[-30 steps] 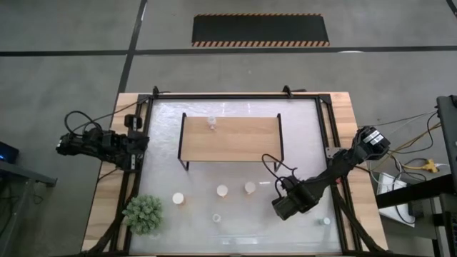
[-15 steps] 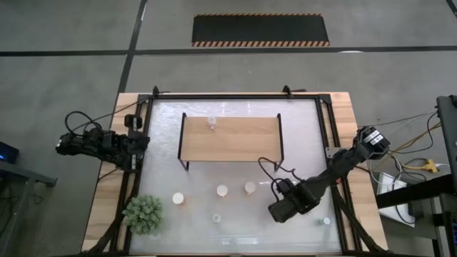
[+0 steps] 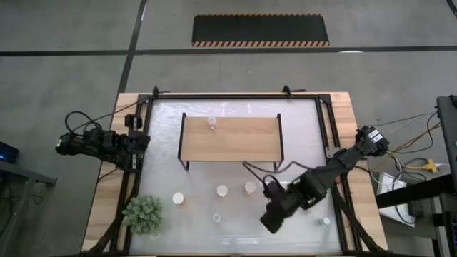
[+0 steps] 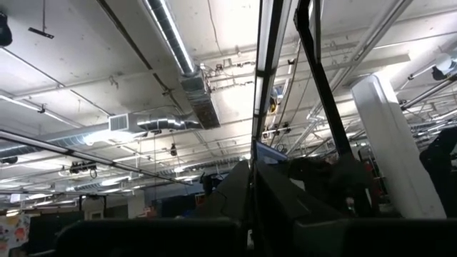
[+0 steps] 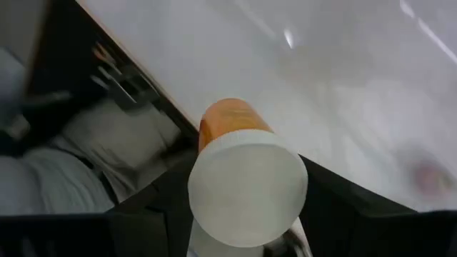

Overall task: Pick and place medicine bottles onto shelf by color
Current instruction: Put the orange pill bottle on the shelf

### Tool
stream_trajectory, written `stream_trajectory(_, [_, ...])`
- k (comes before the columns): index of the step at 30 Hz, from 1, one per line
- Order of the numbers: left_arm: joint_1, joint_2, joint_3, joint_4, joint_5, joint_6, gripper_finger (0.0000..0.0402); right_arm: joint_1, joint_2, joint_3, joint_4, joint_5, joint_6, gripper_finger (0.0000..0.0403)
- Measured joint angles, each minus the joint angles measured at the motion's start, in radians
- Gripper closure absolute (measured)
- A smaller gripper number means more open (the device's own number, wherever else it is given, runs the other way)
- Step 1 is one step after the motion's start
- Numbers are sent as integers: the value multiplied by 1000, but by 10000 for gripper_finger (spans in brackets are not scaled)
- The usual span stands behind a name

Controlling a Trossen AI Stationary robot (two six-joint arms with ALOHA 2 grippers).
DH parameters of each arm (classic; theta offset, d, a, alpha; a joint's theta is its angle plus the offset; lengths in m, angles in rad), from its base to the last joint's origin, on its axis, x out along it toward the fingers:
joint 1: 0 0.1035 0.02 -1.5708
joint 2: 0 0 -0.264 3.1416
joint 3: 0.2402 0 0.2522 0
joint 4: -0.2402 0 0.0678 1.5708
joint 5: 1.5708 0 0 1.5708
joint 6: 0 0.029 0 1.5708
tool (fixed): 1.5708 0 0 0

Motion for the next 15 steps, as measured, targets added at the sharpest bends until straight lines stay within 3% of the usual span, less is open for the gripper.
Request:
stream_trajectory(10, [0,1,0,1,0,-1,396,-144,0,132,-9,48,-309,212])
stream_trajectory(15, [0,1,0,1,0,-1,396,-259,0,208,-115,72,-466,212])
